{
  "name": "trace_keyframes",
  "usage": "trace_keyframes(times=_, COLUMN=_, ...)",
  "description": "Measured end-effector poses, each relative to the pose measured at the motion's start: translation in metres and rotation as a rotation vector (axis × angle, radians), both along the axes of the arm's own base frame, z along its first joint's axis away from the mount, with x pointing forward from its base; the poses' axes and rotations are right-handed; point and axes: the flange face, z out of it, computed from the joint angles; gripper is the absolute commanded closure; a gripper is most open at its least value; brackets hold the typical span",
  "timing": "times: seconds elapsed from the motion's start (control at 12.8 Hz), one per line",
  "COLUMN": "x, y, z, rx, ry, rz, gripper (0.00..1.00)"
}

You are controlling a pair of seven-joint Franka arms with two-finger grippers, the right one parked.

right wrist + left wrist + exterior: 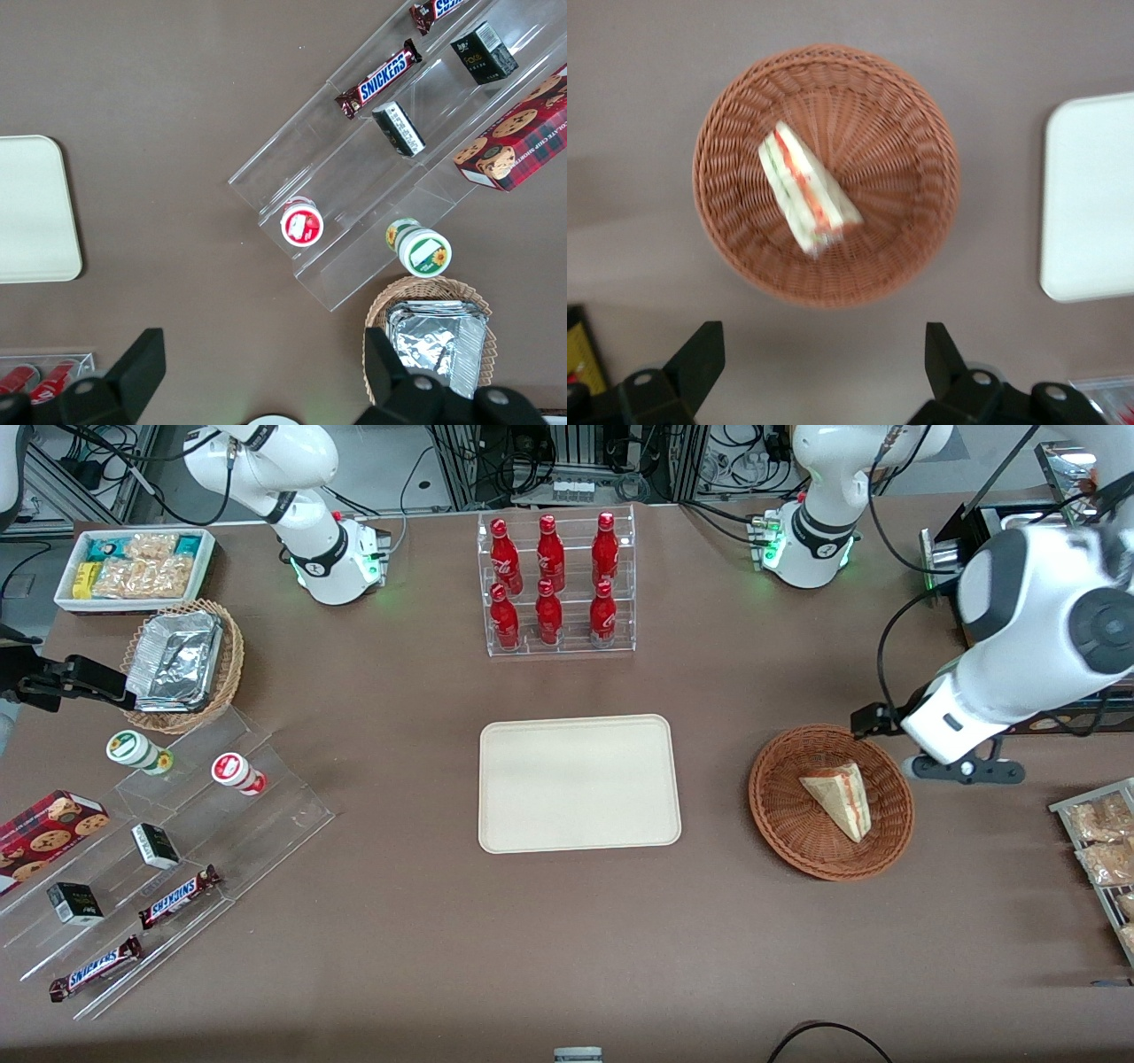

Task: Place sandwich from basket to tray
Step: 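Move the left gripper over the sandwich in the wicker basket, then lower the open left gripper around the wrapped sandwich and close it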

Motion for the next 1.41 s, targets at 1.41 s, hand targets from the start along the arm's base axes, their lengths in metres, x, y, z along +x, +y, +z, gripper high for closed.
trace_keyframes(times=1.41, x=-0.016, y=0.026, z=-0.127, rx=-0.003, ry=-0.138, rz=0.868, gripper=0.00)
